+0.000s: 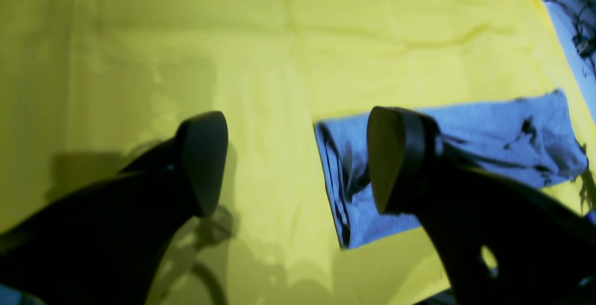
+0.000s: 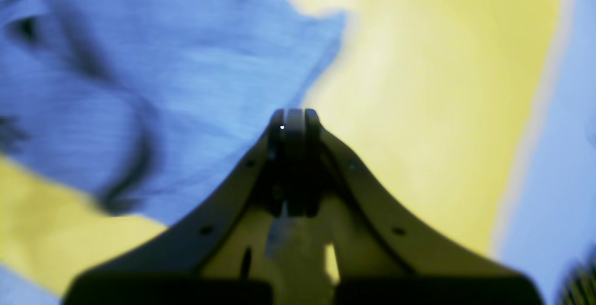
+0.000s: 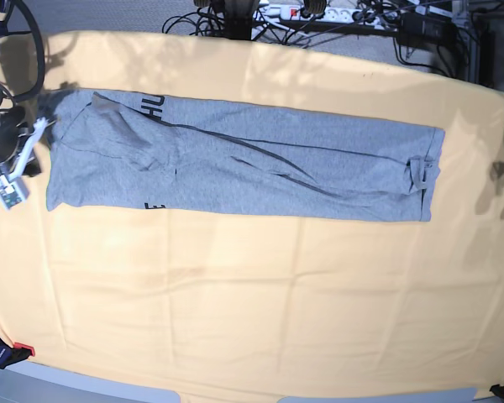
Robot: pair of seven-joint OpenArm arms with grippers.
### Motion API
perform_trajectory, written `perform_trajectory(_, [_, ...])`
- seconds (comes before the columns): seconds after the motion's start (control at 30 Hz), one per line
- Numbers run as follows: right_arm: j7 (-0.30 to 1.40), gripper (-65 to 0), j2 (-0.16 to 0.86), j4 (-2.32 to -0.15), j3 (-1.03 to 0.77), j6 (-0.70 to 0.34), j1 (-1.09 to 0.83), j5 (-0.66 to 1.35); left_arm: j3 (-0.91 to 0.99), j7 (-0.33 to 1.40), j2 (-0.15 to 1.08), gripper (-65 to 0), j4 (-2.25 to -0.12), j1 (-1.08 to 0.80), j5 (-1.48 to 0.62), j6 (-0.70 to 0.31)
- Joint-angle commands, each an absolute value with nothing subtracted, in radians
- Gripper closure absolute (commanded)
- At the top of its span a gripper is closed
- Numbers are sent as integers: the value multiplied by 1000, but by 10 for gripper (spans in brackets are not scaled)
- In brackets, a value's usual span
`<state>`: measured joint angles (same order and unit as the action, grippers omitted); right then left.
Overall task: Layout the t-shirt on the table in an organized manner, then fold the t-shirt properly
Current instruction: 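Open both grippers and lift them off the folded shirt, then lower both grippers onto the ends of the folded strip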
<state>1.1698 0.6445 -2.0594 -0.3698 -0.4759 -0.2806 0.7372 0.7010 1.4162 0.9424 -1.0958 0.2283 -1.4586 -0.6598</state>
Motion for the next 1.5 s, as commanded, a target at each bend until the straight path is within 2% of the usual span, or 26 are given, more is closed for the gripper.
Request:
perform_trajectory(0.0, [1147,0,653,-2073,-381,-507,-271,794,723,1396,981,-479,-1108,234,-1484,-662])
perform_trajectory(0.13, [1147,0,570,-2073,-381,-681,-272,1004,766,1396,970,-479,-1108,196,-1484,-673])
perform_trajectory(0.17, [1147,0,542,-2073,-381,-698,-272,1034,772,1396,966,-479,-1108,181,-1484,-673])
perform_trajectory(0.33, [1139,0,398,-2044,-381,-698,-272,975,788,1396,916,-479,-1108,132,-1484,-693])
perform_trajectory(0.43, [1092,0,349,-1955,-380,-698,-271,910,788,1396,871,-479,-1108,130,-1484,-698])
perform_trajectory(0.57, [1013,0,341,-1806,-380,-698,-268,794,788,1396,800,-479,-1108,130,-1483,-698])
perform_trajectory(0.67, [1016,0,341,-1736,-380,-698,-269,777,788,1396,747,-479,-1108,127,-1385,-698])
perform_trajectory(0.97, [1045,0,341,-1719,-380,-698,-269,787,783,1396,611,-479,-1108,121,-1310,-698])
perform_trajectory(1.17, [1047,0,341,-1720,-380,-698,-268,788,720,1385,575,-479,-1108,104,-1221,-698])
perform_trajectory(1.47, [1051,0,341,-1720,-380,-698,-268,823,522,1350,566,-479,-1108,97,-1216,-698])
